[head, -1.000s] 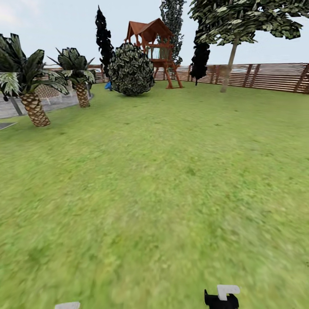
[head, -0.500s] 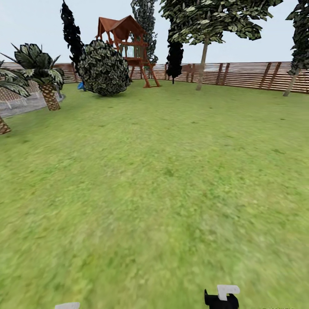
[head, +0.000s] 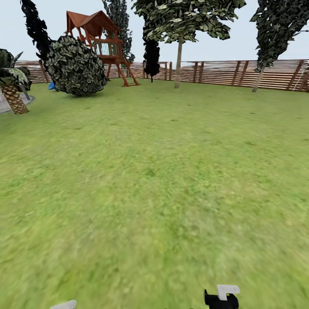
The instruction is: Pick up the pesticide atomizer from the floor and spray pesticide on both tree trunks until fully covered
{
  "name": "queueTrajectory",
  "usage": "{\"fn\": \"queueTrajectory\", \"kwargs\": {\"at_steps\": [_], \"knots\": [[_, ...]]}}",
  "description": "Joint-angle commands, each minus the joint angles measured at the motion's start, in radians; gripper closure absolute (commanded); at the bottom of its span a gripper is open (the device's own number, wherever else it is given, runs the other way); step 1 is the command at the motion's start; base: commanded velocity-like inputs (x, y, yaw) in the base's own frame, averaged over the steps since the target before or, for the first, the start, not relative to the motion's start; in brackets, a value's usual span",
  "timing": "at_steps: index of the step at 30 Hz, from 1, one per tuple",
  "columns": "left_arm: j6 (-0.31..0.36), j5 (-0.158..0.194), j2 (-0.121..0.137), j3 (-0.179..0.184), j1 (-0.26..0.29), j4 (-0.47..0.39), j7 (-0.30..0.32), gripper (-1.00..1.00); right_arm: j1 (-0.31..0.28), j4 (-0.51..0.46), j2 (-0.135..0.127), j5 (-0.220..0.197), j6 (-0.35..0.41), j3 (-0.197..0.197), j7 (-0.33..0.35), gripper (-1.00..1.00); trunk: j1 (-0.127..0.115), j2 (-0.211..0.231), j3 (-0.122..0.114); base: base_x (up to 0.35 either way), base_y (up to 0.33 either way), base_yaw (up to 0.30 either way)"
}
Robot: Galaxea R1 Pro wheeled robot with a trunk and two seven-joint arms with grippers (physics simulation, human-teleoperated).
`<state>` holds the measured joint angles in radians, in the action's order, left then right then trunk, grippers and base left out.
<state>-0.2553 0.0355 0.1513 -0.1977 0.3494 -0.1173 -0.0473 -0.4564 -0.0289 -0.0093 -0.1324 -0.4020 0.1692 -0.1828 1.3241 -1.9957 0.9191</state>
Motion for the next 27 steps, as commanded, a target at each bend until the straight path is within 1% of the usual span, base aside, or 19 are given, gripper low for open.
{"fn": "queueTrajectory", "kwargs": {"at_steps": [1,4,8,15,19,22,27], "knots": [[-0.004,0.006,0.0,0.001,0.0,0.001,0.001,1.0,-0.001,0.0,0.0,-0.01,-0.003,0.009,-0.001,-1.0,0.0,0.0,0.001,0.0,0.0,-0.295],[-0.004,0.0,-0.006,0.005,0.0,0.001,0.004,1.0,-0.001,0.0,0.0,-0.01,-0.003,0.009,-0.001,-1.0,0.0,0.0,0.003,0.0,0.0,-0.295],[-0.004,-0.001,-0.007,0.005,0.0,0.001,0.002,1.0,-0.001,0.0,0.0,-0.01,-0.003,0.009,-0.001,-1.0,0.0,0.0,0.006,0.032,0.0,-0.295],[-0.004,0.0,-0.002,0.005,0.0,0.001,0.002,1.0,-0.001,0.0,0.0,-0.01,-0.003,0.009,-0.001,-1.0,0.0,0.0,0.01,0.293,0.0,-0.295],[-0.004,0.0,-0.003,0.006,0.0,0.001,0.002,1.0,-0.001,0.0,0.0,-0.01,-0.003,0.009,-0.001,-1.0,0.0,0.0,0.012,0.083,0.0,-0.293],[-0.004,-0.001,-0.004,0.006,0.0,0.001,0.001,1.0,-0.001,0.0,0.0,-0.01,-0.002,0.01,-0.001,-1.0,0.0,0.0,0.013,0.113,0.0,-0.131],[-0.004,0.0,-0.004,0.006,0.0,0.001,0.0,1.0,-0.001,0.003,-0.001,-0.002,-0.001,0.013,0.003,-1.0,0.0,0.0,0.013,0.307,0.045,-0.015]]}}
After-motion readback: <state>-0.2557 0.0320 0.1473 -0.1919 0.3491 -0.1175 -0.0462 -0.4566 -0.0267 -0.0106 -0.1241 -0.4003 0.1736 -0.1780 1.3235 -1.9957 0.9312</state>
